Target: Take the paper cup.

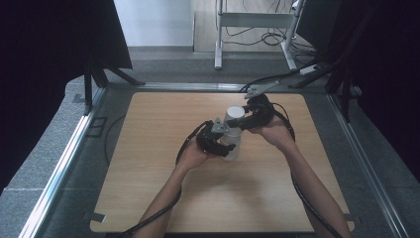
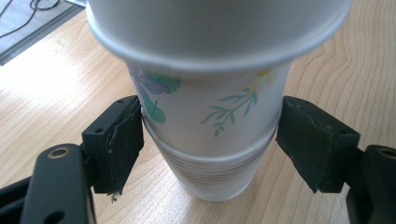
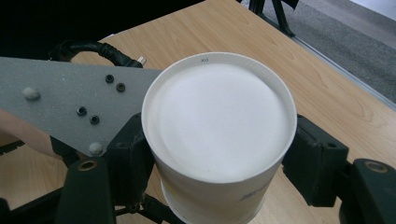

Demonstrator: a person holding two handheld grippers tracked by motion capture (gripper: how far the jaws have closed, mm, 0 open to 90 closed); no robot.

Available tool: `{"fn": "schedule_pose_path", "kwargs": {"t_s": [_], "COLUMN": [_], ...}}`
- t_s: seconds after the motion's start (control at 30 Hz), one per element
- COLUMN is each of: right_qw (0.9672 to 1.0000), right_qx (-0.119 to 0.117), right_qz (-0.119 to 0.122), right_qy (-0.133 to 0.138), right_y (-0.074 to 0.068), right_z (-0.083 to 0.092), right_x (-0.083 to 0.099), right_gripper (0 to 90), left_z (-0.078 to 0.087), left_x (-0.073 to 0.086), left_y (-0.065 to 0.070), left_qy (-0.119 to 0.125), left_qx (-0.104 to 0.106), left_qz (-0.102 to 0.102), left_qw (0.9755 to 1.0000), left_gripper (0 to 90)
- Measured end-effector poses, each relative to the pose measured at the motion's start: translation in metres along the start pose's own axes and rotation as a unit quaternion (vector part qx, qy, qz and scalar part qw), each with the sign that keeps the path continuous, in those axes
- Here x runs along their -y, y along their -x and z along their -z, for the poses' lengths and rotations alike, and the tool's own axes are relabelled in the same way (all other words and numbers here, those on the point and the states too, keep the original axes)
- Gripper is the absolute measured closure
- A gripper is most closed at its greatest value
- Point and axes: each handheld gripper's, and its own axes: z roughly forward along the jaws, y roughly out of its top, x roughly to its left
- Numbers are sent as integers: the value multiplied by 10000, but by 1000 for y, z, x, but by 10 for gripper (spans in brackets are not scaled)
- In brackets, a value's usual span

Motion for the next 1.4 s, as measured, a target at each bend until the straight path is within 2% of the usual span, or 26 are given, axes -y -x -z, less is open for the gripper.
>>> {"fn": "schedule_pose_path", "kwargs": {"t_s": [0.7,0.9,1.1,1.4], "right_qw": [9998,9998,9997,9997], "right_qx": [12,13,31,31], "right_qz": [122,132,146,177], "right_qy": [131,166,167,179], "right_y": [-5,-8,-10,-15], "right_z": [28,37,44,55], "right_x": [-24,-27,-28,-25], "right_gripper": [315,315,315,315], "left_z": [2,8,17,29], "left_x": [0,1,3,5], "left_y": [-3,-7,-11,-11], "left_qy": [4,119,181,209], "left_qx": [41,50,162,169], "left_qz": [53,177,353,360], "left_qw": [10000,9998,9991,9990], "left_gripper": [215,191,182,164]}}
